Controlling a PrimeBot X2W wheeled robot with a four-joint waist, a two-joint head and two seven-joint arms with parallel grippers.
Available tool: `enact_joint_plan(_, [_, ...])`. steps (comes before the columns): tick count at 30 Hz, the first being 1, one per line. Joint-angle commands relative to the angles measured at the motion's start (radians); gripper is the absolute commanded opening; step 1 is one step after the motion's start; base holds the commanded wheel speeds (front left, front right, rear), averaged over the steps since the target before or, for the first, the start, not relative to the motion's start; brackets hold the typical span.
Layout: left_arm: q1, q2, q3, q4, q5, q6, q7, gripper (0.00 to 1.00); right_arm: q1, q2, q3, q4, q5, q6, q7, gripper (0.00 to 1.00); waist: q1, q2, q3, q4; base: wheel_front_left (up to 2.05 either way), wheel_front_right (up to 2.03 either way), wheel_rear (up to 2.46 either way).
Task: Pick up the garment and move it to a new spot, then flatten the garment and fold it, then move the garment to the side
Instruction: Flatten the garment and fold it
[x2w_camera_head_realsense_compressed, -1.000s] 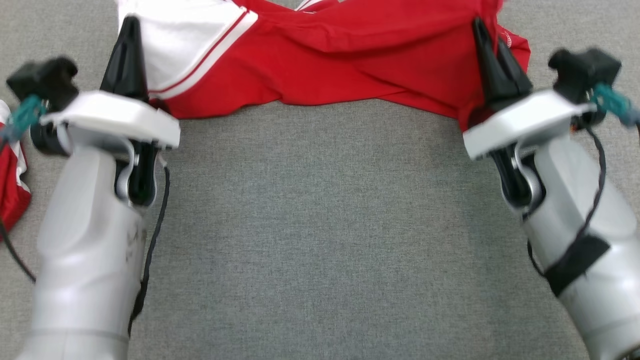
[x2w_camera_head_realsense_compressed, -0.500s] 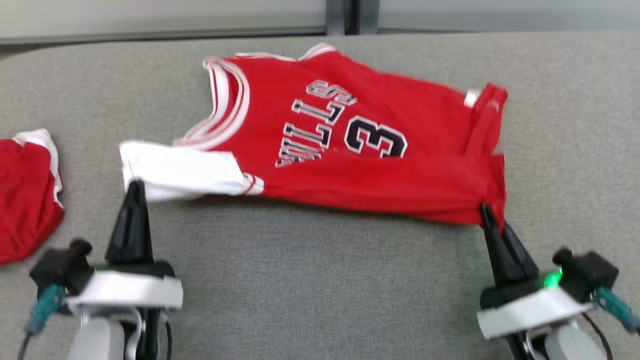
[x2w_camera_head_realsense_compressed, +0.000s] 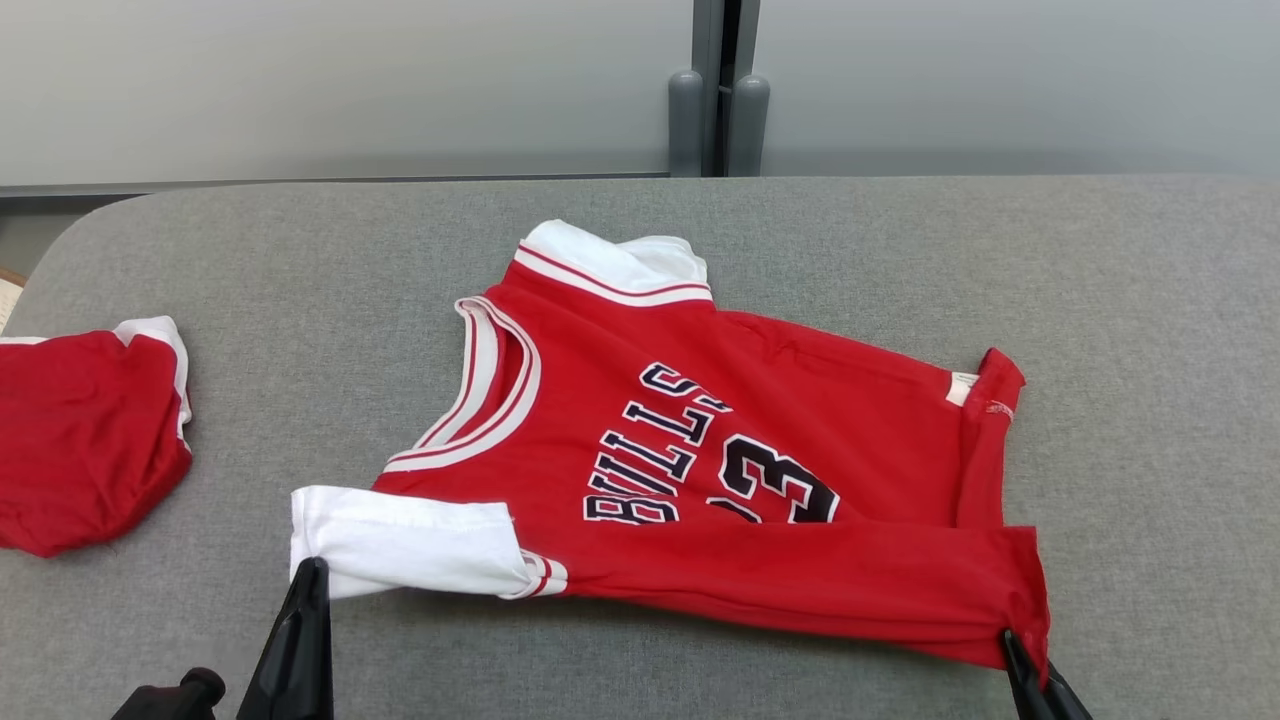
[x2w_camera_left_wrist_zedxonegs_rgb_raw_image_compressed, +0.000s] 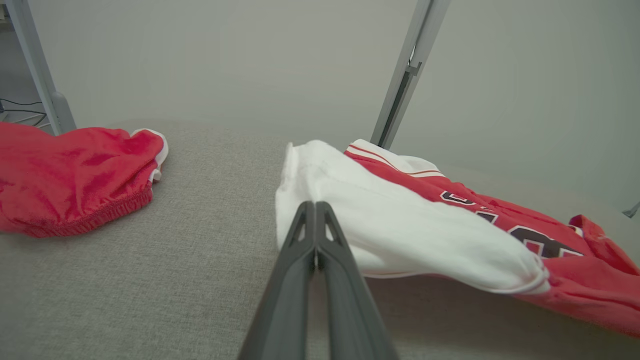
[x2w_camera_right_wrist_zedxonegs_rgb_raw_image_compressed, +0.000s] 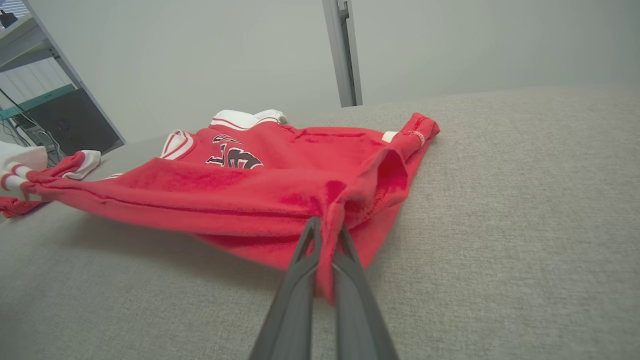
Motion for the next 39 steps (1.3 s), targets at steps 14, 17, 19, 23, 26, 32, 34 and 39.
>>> enact_joint_plan(14, [-0.062, 0.055, -0.033, -0.089, -0.006, 0.003, 0.133, 0.0, -0.013, 0.04, -0.024, -0.013, -0.02, 0.0, -0.002, 0.0, 0.0, -0.0001, 0.059, -0.037, 0.0, 0.0, 0.0])
enact_joint_plan(17, [-0.148, 0.085, -0.041, -0.033, -0.013, -0.02, 0.152, 0.0, -0.058, 0.052, -0.027, -0.005, -0.022, 0.0, -0.002, 0.0, 0.0, -0.0001, 0.099, -0.052, 0.0, 0.0, 0.0])
enact_joint_plan(19, [-0.206, 0.102, -0.051, 0.013, -0.017, -0.035, 0.158, 0.0, -0.089, 0.056, -0.024, 0.008, -0.023, 0.0, -0.002, 0.0, 0.0, -0.0001, 0.119, -0.064, 0.0, 0.0, 0.0])
enact_joint_plan(23, [-0.301, 0.121, -0.071, 0.09, -0.021, -0.051, 0.156, 0.0, -0.135, 0.068, -0.032, 0.033, -0.016, 0.0, -0.002, 0.0, 0.0, -0.0001, 0.153, -0.076, 0.0, 0.0, 0.0])
enact_joint_plan(26, [-0.385, 0.133, -0.09, 0.184, -0.034, -0.063, 0.148, 0.0, -0.178, 0.078, -0.036, 0.081, -0.018, 0.0, -0.002, 0.0, 0.0, -0.0001, 0.181, -0.086, 0.0, 0.0, 0.0])
enact_joint_plan(32, [-0.495, 0.139, -0.129, 0.367, -0.066, -0.075, 0.089, 1.0, -0.232, 0.094, -0.037, 0.146, -0.023, 0.0, -0.002, 1.0, 0.0, -0.0001, 0.213, -0.096, 0.0, 0.0, 0.0])
enact_joint_plan(34, [-0.508, 0.137, -0.13, 0.401, -0.07, -0.077, 0.037, 1.0, -0.241, 0.098, -0.058, 0.131, -0.041, 0.0, -0.002, 1.0, 0.0, -0.0001, 0.215, -0.099, 0.0, 0.0, 0.0])
enact_joint_plan(39, [-0.491, 0.118, -0.106, 0.427, -0.053, -0.05, -0.085, 1.0, -0.231, 0.107, -0.128, 0.056, -0.107, 0.0, -0.001, 1.0, 0.0, -0.0001, 0.197, -0.092, 0.0, 0.0, 0.0])
